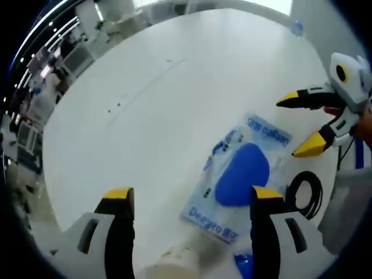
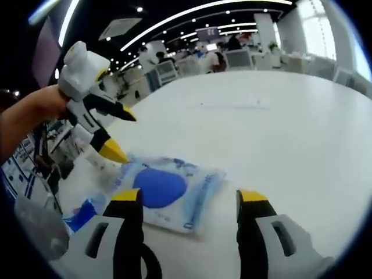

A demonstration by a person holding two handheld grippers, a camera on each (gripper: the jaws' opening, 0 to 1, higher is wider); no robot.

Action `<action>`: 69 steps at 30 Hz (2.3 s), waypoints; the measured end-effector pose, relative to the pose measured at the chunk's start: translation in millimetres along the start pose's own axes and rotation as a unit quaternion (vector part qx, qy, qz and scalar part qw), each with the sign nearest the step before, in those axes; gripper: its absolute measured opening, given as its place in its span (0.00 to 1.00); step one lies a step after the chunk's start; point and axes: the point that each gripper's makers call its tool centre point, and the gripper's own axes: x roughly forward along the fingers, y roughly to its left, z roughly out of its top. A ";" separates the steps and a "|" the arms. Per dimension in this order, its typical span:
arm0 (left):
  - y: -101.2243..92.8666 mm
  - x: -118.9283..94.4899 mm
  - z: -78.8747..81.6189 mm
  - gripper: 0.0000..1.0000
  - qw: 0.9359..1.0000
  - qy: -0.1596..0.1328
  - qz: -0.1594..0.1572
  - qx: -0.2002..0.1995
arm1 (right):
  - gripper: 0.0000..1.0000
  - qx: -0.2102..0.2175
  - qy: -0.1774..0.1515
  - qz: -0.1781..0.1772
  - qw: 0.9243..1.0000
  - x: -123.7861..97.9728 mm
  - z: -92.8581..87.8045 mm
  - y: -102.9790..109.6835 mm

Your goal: Arrange the tabletop items into an orderly group along one side of the table until the central work area is clear of visible clutter.

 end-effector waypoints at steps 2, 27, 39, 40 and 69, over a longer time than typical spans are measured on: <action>-2.1 -4.9 2.7 0.80 1.000 -0.007 -0.003 -0.003 | 0.65 -0.003 -0.003 0.001 1.000 -2.5 3.3 1.9; -50.4 -115.2 -20.1 0.77 0.984 -0.172 -0.005 -0.034 | 0.67 -0.110 -0.024 0.035 0.993 -43.3 31.8 61.2; -56.5 -140.1 -86.2 0.75 0.976 -0.198 0.012 -0.095 | 0.66 -0.174 0.000 0.083 0.981 -39.8 18.0 111.6; -57.1 -141.0 -91.5 0.75 0.976 -0.197 0.013 -0.097 | 0.66 -0.181 0.005 0.089 0.979 -37.6 15.2 117.1; -128.1 -96.9 -212.3 0.56 0.983 -0.119 -0.136 0.037 | 0.58 -0.256 0.106 0.157 0.948 5.7 -44.5 172.3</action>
